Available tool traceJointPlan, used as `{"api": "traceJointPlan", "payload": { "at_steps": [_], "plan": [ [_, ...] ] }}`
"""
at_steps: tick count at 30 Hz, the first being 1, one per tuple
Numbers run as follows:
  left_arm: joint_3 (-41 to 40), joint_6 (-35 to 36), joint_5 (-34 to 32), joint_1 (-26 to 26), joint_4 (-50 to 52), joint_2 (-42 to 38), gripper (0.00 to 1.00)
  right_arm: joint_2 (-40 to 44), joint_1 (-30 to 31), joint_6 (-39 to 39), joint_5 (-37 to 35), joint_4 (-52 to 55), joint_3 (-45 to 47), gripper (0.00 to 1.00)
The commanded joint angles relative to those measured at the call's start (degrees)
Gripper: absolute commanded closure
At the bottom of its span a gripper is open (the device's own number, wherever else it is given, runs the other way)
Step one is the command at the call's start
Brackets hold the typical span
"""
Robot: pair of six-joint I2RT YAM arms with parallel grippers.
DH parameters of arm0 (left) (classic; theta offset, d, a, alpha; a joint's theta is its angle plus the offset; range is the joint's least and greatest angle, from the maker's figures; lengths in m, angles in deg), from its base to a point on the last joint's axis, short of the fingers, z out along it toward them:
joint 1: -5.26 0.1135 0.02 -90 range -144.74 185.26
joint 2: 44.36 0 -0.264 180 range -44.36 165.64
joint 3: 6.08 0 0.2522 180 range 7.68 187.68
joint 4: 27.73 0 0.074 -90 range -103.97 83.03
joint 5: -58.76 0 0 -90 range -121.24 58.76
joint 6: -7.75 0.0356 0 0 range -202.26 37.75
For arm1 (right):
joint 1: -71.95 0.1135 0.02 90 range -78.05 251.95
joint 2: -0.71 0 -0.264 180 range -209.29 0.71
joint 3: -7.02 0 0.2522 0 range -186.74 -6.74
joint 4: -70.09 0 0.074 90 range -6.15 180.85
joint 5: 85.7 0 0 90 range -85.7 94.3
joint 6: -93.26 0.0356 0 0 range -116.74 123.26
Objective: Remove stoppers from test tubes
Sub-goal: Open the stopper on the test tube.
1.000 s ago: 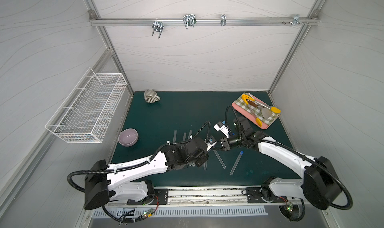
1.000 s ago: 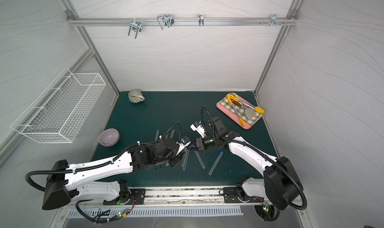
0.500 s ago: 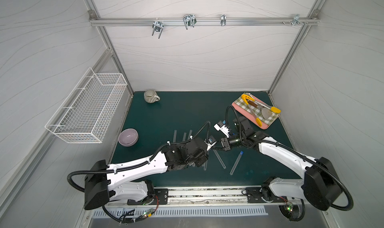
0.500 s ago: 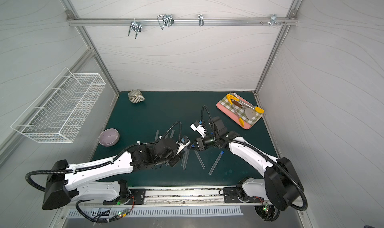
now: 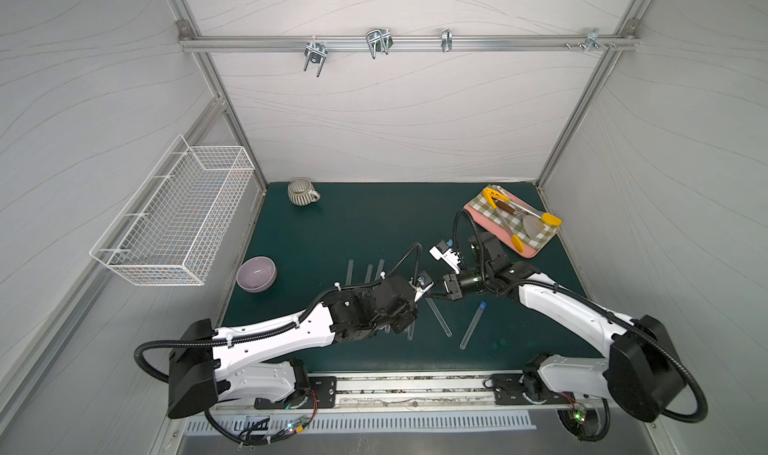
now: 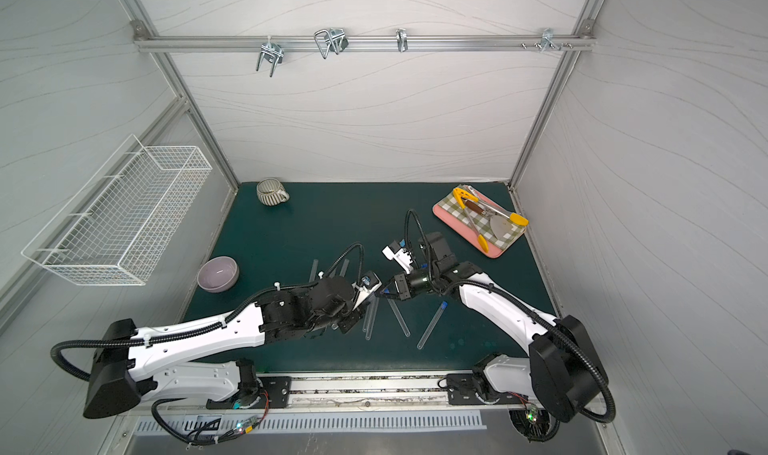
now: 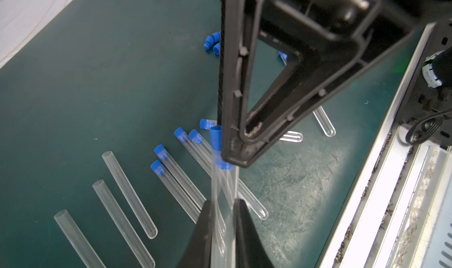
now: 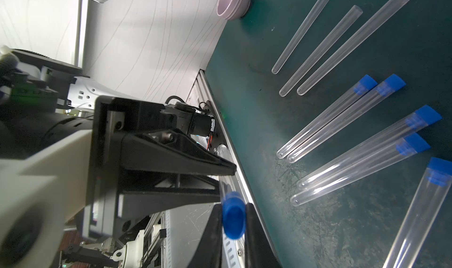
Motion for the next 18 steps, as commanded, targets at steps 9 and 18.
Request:
{"api": "traceJointPlan", "payload": {
  "at_steps": [9,18],
  "plan": [
    [2.02,1.99,-4.28,-1.33,3.31,1.17,1.0,4.21,-4.94,5.08,7.76,-7.22,2.32,1.0],
    [2.65,1.88,-5.56,-1.37,4.15,2.61,1.0,4.66,-6.14,-4.8,0.13,7.16,-1.96,1.0]
  ]
}}
